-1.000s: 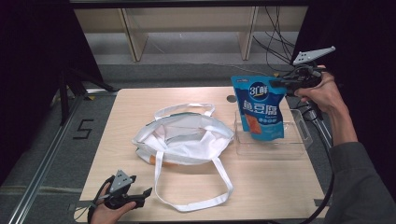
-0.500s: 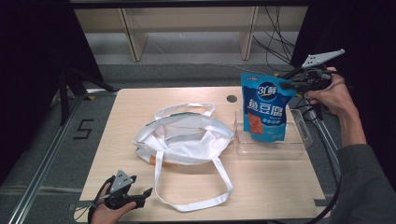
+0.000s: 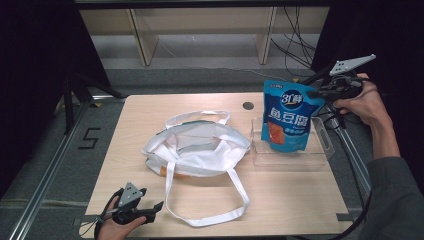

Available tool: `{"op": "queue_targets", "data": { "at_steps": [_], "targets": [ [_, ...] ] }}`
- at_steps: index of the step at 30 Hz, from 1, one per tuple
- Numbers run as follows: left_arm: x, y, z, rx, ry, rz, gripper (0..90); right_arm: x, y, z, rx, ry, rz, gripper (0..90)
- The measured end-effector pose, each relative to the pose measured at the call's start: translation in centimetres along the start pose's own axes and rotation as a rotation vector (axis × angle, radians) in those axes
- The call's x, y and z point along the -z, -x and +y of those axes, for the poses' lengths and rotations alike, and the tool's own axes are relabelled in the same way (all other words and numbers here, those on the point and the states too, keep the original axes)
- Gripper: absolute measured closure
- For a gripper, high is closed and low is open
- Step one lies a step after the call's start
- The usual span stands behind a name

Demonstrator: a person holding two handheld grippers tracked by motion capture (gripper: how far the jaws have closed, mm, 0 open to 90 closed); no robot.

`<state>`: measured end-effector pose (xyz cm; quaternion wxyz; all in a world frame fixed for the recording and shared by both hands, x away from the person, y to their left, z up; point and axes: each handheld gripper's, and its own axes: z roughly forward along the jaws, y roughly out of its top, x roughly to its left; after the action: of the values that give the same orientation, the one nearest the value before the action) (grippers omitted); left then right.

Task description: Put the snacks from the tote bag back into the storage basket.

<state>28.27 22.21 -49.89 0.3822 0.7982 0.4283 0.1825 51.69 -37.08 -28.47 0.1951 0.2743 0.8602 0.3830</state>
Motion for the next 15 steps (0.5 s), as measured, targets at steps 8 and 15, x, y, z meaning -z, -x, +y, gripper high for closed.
{"op": "queue_targets", "data": {
  "at_steps": [8, 15],
  "targets": [
    [-0.01, 0.0, 0.0, -0.008, 0.008, -0.005, 23.9, 0.45, 0.1, -0.04, 0.047, -0.046, -0.044, 89.1],
    [0.05, 0.01, 0.02, -0.008, 0.01, -0.001, 24.1, 0.55, 0.22, 0.43, 0.087, -0.078, -0.065, 88.6]
  ]
}}
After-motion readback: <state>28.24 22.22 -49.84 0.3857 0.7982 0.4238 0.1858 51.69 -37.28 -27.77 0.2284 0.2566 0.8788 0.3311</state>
